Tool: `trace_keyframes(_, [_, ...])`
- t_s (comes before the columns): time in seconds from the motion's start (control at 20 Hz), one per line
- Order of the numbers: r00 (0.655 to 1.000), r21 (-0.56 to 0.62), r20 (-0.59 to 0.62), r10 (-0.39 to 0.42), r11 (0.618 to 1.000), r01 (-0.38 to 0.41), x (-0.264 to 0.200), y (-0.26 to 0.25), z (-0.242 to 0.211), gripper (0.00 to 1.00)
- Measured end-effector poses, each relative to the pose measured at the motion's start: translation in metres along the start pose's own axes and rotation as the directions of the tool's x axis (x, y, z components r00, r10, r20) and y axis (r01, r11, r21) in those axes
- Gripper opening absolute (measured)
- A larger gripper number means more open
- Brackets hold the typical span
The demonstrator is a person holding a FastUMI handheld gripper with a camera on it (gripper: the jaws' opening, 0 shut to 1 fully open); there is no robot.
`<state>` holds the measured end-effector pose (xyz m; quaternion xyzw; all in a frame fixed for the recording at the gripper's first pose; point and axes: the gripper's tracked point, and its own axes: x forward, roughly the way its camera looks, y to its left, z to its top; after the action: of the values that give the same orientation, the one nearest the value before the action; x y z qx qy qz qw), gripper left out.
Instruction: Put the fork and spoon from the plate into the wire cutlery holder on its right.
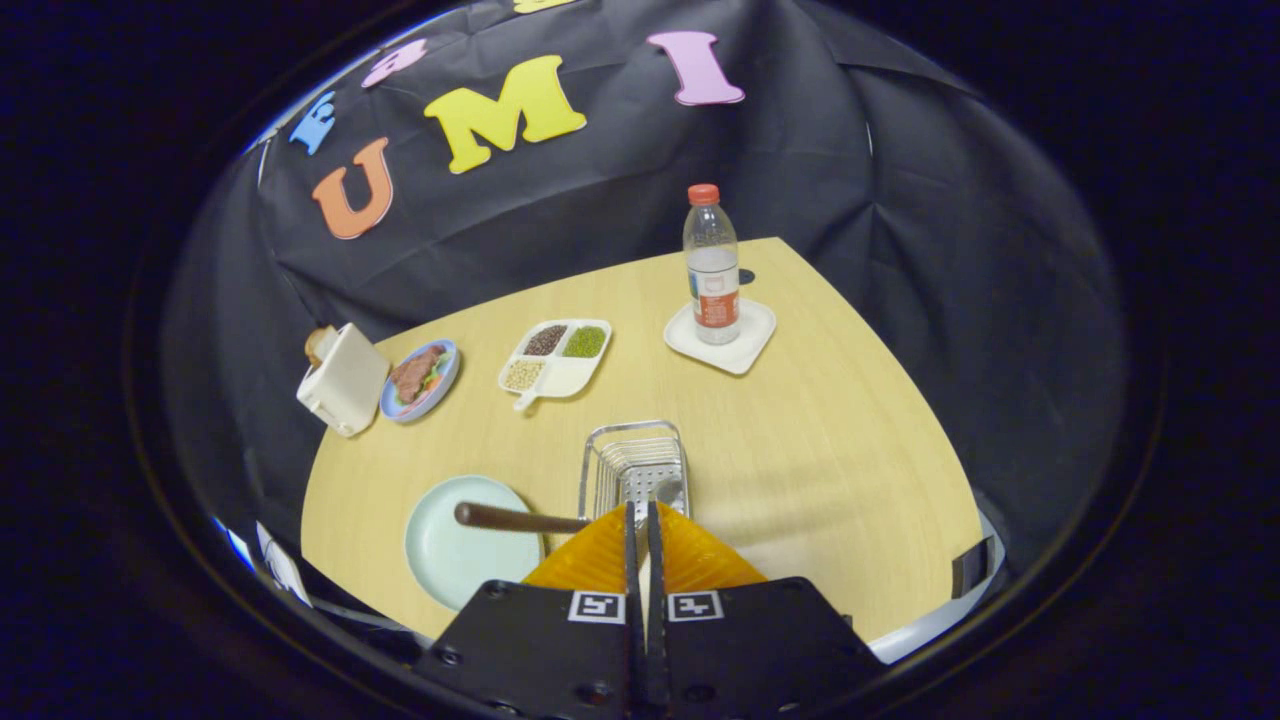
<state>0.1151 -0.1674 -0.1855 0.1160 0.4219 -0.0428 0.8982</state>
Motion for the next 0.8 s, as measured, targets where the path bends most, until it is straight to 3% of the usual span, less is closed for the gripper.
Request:
trace_keyframes(0.05, [1.000,0.004,0.006,0.012,1.000,-0.012,-0.003,0.001,0.002,0.01])
trace_keyframes(0.3, [0.999,0.007,0.037,0.002,1.000,-0.002,-0.008,-0.001,0.002,0.45])
trace_keyframes(0.5, [0.994,-0.015,0.108,-0.006,1.000,0.008,-0.021,0.006,0.007,0.71])
trace_keyframes(0.8, [0.952,-0.040,0.306,-0.029,0.998,0.043,-0.063,0.025,0.022,0.78])
